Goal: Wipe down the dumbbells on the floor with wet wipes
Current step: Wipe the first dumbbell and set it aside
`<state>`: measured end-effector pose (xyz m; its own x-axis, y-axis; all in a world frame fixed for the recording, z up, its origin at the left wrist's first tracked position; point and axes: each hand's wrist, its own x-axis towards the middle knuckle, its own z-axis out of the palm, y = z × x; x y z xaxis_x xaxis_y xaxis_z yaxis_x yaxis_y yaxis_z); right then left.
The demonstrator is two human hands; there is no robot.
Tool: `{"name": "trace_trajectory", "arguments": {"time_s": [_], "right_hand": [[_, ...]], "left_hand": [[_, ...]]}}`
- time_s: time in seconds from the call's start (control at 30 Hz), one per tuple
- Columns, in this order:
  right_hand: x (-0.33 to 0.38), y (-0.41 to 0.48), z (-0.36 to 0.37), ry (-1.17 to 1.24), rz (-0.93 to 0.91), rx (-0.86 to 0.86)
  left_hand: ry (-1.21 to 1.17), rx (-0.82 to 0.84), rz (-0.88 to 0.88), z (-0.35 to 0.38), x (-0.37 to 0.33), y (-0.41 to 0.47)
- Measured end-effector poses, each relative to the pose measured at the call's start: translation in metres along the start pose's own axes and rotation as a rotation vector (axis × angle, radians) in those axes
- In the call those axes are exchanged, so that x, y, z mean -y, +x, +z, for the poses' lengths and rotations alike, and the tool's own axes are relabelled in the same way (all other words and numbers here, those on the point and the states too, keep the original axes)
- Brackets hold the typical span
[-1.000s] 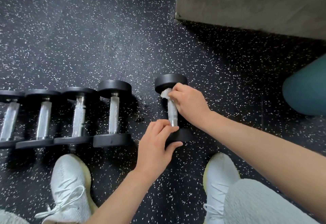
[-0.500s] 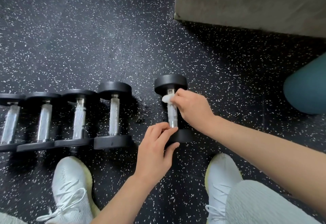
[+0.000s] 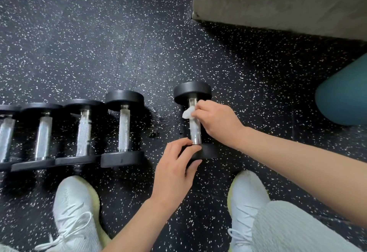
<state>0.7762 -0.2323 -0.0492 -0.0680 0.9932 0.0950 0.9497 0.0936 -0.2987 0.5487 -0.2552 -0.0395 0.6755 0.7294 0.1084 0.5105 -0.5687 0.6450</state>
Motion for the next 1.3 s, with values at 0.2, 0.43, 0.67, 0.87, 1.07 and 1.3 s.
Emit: {"name": "trace_trajectory", "arguments": {"time_s": [0.2, 0.43, 0.67, 0.87, 1.07, 1.3], "right_hand": [[-0.008, 0.011, -0.008, -0.022, -0.046, 0.033], [-0.002, -0.009, -0.005, 0.081, -0.028, 0.017], [-0.012, 0.001, -0.014, 0.112, -0.005, 0.021], [-0.005, 0.003, -0.014, 0.14, 0.115, -0.05], [0.001, -0.023, -0.019, 0.177, -0.035, 0.075], [-0.013, 0.005, -0.023, 0.205, 0.161, -0.015]], "left_hand": [[-0.004, -0.029, -0.015, 0.003, 0.005, -0.006], [0.019, 0.0, 0.03, 0.002, 0.003, -0.005], [0.04, -0.001, 0.015, -0.002, 0.0, -0.001], [0.005, -0.002, 0.012, 0.002, 0.003, -0.002], [-0.036, 0.0, 0.028, 0.001, 0.005, 0.001], [-0.027, 0.037, 0.038, 0.004, -0.003, 0.009]]}}
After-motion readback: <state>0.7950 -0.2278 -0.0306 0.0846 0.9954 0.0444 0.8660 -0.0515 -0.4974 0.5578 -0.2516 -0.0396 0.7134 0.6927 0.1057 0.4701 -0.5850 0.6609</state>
